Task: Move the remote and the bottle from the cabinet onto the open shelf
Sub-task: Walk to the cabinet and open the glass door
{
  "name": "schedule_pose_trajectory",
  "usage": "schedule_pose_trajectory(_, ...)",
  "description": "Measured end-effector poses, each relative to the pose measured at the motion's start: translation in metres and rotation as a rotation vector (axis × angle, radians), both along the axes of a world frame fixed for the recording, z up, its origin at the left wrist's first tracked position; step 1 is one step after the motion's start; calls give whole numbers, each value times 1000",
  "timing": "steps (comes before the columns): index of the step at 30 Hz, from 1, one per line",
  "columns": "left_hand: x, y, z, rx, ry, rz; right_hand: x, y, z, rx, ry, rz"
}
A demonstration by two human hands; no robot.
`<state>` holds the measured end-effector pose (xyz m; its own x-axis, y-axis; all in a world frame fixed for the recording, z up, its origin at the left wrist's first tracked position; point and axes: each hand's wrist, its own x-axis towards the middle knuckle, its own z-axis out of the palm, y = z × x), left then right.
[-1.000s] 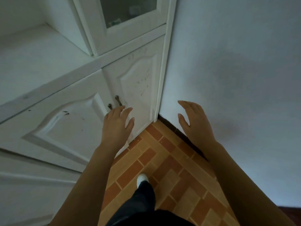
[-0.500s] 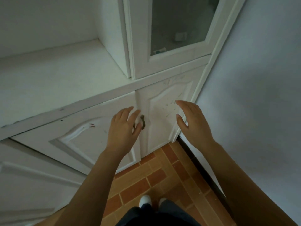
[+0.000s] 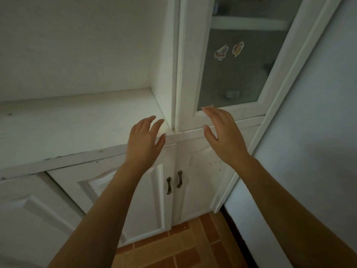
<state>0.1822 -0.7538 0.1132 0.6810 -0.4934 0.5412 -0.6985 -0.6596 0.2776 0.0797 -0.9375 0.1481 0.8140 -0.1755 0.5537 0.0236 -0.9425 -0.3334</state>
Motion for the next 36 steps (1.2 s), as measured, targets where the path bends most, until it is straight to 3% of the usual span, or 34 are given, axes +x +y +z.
schedule_pose_trajectory(13, 39, -9, 54, -87, -129, 51, 62, -4, 97, -75, -253, 72)
schedule_pose_trajectory(20, 59, -15, 19, -48, -1, 34, 100, -7, 105, -226, -263, -73)
schedule_pose_trajectory(26, 75, -24, -24, 67, 158, 64, 117, -5, 105, -185, -263, -124)
schedule_pose_trajectory(29, 80, -31, -30, 40, 139, 71, 123, -2, 101, -172, -281, -130)
schedule_pose_trajectory(36, 84, -36, -36, 188, 67, 156, 137, 6, 90, -111, -390, -182)
